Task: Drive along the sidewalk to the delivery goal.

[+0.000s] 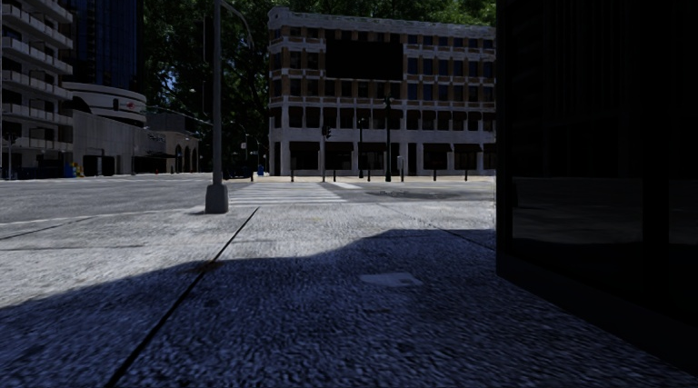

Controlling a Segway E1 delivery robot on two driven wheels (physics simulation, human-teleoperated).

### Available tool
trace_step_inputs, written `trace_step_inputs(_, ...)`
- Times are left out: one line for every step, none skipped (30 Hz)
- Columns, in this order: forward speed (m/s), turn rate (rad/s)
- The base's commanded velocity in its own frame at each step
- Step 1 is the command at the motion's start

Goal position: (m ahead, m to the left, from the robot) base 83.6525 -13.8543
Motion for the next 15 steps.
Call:
trace_step_inputs(2.00,0.17)
trace_step_inputs(2.00,0.17)
trace_step_inputs(2.00,0.17)
trace_step_inputs(2.00,0.17)
trace_step_inputs(2.00,0.20)
trace_step_inputs(2.00,0.24)
trace_step_inputs(2.00,0.25)
trace_step_inputs(2.00,0.25)
trace_step_inputs(2.00,0.26)
trace_step_inputs(2.00,0.26)
trace_step_inputs(2.00,0.26)
trace_step_inputs(2.00,0.26)
trace_step_inputs(2.00,0.26)
trace_step_inputs(2.00,0.26)
trace_step_inputs(2.00,0.26)
